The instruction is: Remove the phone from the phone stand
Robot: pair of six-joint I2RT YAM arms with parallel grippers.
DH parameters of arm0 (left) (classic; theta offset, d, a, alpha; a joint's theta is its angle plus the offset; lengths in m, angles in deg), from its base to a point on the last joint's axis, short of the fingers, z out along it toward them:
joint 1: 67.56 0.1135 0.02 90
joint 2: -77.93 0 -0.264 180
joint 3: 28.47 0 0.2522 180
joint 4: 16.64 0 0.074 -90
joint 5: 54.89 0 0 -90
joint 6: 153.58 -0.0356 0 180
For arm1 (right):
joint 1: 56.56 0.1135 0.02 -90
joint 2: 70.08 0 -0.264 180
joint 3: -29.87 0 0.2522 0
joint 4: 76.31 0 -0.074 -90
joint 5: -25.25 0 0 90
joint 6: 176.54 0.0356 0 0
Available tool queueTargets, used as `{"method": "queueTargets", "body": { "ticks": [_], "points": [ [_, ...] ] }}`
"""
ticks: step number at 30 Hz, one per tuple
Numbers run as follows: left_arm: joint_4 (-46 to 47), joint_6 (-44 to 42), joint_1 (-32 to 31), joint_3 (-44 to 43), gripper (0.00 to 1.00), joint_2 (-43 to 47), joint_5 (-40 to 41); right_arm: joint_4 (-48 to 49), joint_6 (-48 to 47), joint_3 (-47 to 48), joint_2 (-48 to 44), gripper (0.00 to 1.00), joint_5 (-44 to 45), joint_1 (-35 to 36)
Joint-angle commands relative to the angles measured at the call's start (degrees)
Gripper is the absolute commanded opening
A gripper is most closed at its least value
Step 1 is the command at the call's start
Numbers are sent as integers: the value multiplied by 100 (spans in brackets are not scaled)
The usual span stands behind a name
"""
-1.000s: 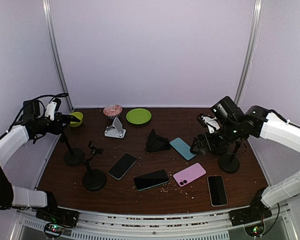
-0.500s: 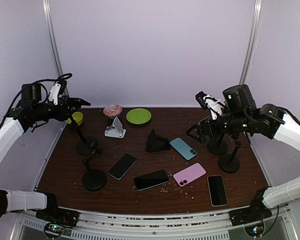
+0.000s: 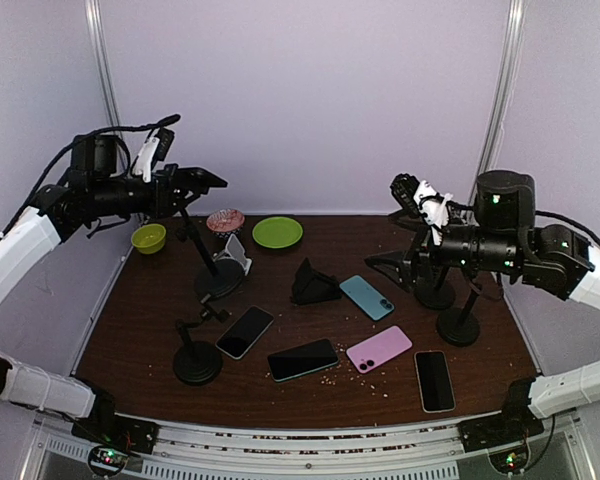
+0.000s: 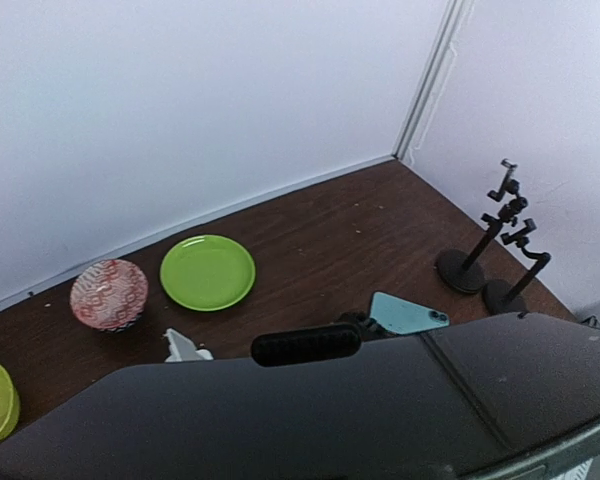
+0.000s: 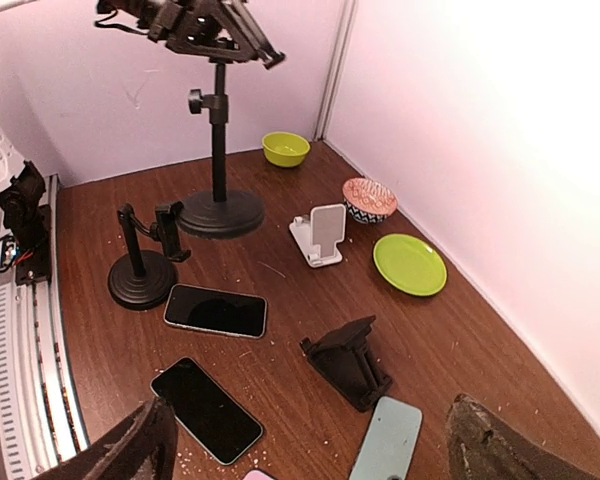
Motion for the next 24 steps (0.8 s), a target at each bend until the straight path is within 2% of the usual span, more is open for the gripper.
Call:
{"method": "queueTargets", "body": {
  "ticks": [1, 15, 24],
  "points": [
    [883, 451, -588, -651, 0, -79, 20, 670, -959, -172, -127, 93, 157, 228],
    [925, 350, -2045, -1639, 0, -1156, 448, 1023, -1638, 389, 387, 90, 711, 539],
    [1197, 657, -2858, -2033, 0, -1693, 922, 1128, -1818, 637, 636, 82, 1351, 707]
  ]
}}
